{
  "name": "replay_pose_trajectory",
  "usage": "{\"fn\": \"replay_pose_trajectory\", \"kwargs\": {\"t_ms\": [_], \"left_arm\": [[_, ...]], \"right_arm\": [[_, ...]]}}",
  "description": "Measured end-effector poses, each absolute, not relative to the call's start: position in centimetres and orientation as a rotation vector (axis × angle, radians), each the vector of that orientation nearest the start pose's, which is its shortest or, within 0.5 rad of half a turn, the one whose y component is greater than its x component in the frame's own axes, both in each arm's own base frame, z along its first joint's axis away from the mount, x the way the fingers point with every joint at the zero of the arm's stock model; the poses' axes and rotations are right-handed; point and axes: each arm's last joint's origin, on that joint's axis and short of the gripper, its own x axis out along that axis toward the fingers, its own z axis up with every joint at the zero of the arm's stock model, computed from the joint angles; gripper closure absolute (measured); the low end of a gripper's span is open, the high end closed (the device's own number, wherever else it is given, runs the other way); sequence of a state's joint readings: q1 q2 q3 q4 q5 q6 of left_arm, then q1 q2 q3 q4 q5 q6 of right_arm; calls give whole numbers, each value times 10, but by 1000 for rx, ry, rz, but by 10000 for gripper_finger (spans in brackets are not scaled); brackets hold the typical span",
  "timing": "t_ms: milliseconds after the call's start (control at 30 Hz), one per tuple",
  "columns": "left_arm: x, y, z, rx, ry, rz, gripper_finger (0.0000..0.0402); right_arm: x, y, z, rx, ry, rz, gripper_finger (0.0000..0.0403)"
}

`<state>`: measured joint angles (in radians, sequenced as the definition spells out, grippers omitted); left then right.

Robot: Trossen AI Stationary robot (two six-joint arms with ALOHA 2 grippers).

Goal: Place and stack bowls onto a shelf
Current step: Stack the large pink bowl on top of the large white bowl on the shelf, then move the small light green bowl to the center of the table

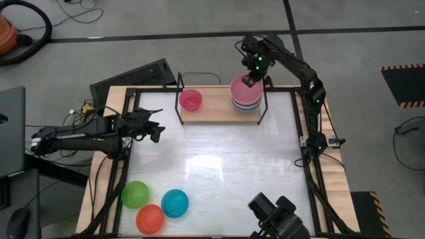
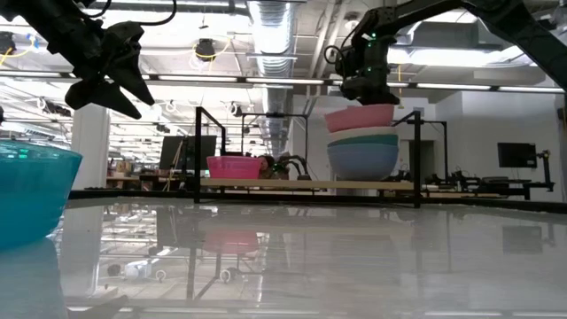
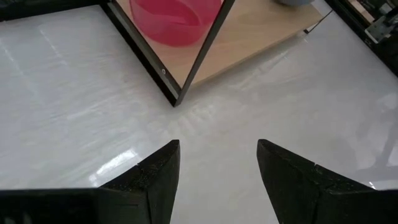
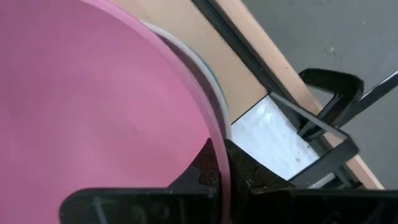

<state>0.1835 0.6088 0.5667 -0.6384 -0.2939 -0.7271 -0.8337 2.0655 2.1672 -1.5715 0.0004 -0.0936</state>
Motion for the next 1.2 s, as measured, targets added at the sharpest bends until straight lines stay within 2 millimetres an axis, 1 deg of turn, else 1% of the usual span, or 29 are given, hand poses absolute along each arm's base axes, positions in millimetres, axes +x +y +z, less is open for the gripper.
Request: {"fn": "replay_pose_trajectory", "kwargs": {"t_ms": [67,200,267,467,533,567,733,833,933,1067,1200], "left_arm": [[121,31,244,-648,487,686,203],[121,31,244,-650,486,686,203],[121,31,244,-650,486,686,203],[122,30,244,-648,501,652,203],[122,30,244,-655,511,629,203],[122,29,244,-659,518,613,203],[123,26,243,-654,567,494,203],[122,22,241,-642,635,377,203],[123,15,234,-643,758,257,203],[127,-2,220,-690,999,138,203],[132,-26,208,-727,1188,84,204]], "right_arm": [[264,-291,321,534,1410,-608,374],[263,-292,321,527,1426,-646,338],[263,-292,321,522,1429,-651,326],[263,-291,322,489,1436,-626,310],[261,-287,329,463,1424,-615,302],[259,-284,335,448,1410,-613,298],[248,-269,375,385,1273,-654,269],[242,-254,401,393,1148,-679,251],[240,-230,422,401,1053,-637,238],[248,-197,437,360,1009,-548,230],[257,-163,447,295,989,-457,232]]}}
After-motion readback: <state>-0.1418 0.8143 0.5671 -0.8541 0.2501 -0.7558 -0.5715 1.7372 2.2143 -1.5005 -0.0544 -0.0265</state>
